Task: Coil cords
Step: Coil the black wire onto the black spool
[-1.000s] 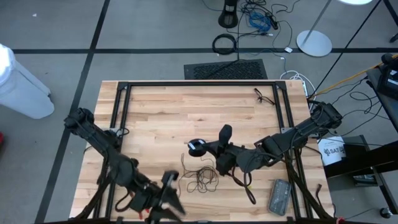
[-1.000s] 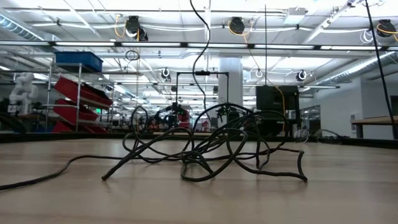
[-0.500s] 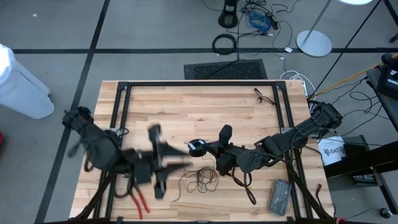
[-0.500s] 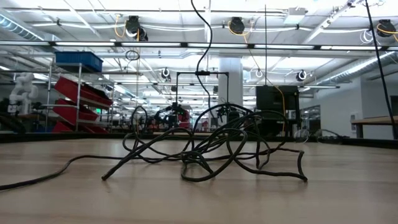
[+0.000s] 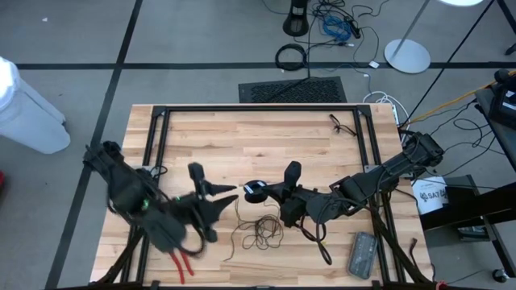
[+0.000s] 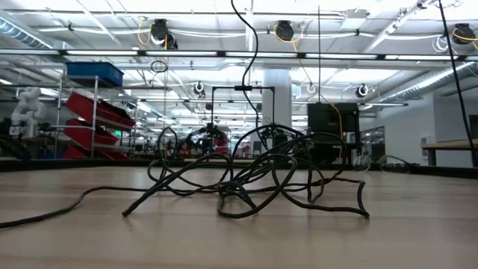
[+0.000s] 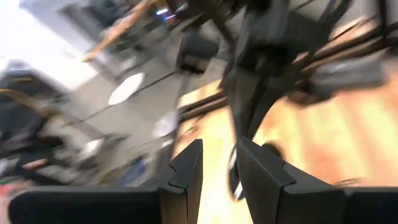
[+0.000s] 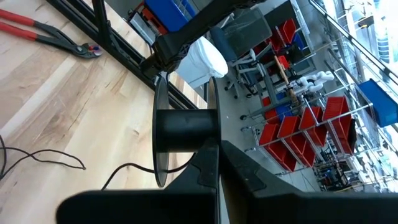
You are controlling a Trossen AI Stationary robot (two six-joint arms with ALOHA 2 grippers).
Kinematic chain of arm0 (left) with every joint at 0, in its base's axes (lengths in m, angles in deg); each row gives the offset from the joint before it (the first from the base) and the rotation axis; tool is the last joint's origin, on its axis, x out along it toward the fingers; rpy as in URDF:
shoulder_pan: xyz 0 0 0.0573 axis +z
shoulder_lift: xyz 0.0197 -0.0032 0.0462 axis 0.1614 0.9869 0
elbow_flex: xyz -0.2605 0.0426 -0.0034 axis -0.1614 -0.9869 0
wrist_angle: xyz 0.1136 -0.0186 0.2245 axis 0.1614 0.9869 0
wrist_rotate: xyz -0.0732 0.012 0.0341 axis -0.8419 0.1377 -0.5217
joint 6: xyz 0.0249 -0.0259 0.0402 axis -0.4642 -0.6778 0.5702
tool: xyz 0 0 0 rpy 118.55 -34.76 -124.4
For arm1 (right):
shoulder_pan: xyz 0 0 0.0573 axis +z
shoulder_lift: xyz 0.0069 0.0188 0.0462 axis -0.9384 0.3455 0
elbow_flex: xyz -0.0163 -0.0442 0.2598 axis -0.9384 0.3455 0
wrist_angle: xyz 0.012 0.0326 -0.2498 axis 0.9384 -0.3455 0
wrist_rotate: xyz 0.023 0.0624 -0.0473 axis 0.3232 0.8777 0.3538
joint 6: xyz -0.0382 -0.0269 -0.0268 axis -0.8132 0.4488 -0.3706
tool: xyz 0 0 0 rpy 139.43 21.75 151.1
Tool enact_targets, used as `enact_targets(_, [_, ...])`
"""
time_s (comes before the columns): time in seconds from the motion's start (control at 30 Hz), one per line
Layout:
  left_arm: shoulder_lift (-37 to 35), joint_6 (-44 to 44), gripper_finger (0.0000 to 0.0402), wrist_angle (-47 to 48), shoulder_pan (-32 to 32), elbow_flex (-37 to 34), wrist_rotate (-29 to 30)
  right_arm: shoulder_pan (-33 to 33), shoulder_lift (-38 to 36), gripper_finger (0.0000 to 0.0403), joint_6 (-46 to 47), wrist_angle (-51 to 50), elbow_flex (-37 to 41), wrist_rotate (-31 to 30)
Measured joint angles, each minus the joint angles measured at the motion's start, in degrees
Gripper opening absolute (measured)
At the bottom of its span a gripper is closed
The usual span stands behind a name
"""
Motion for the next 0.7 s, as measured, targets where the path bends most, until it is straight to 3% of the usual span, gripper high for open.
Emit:
enact_targets(0.07, [0.6,-1.3,0.0105,0.1,-0.3,-3.2,4.1,0.0,0.0,0.0,0.0,0.0,0.0,0.0])
enact_targets(0.37, [1.0,-8.5,0.0105,0.1,1.1,-17.4,11.9,0.0,0.0,0.0,1.1,-0.4,0.0,0.1])
enact_targets(0.7, [1.0,-8.4,0.0105,-6.2,4.1,-24.8,14.6,0.0,0.0,0.0,1.7,-0.8,0.0,0.3])
